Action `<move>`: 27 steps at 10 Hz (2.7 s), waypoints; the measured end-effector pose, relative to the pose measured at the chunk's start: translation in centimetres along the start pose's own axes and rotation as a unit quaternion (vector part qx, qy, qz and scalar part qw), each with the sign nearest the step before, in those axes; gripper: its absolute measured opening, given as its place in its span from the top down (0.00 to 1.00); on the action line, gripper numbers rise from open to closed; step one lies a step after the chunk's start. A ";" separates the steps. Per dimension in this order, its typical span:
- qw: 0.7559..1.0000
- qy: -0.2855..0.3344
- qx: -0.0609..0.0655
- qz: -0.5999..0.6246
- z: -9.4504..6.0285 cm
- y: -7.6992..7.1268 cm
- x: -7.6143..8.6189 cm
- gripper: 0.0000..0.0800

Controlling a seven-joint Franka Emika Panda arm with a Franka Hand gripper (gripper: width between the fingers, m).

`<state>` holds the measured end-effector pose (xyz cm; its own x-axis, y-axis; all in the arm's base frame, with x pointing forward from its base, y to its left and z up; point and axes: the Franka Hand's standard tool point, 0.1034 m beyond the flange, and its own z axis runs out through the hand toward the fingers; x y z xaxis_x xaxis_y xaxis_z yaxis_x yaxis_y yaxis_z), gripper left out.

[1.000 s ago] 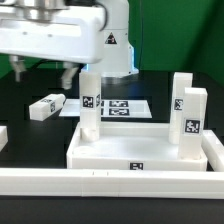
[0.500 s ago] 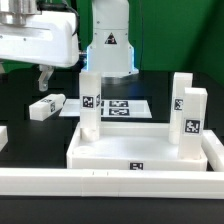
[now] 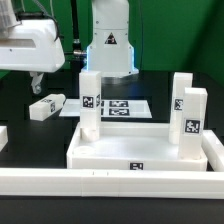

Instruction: Assemble desk

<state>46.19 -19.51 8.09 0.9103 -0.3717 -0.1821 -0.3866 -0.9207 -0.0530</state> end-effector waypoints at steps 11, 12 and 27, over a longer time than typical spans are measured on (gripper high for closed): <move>0.939 -0.343 0.029 0.018 3.8 1.2 -4.4 0.19; 0.942 -0.335 0.025 0.017 4.1 1.3 -4.2 0.19; 0.918 -0.396 0.006 0.034 8.2 2.2 -6.1 0.34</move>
Offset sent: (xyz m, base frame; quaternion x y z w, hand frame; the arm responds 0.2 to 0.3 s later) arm 0.0000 0.0000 0.0000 0.0000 -0.1938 0.0000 0.9810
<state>38.53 -18.30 1.03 0.4931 -0.2223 -0.8411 -0.4449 -0.8953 -0.0242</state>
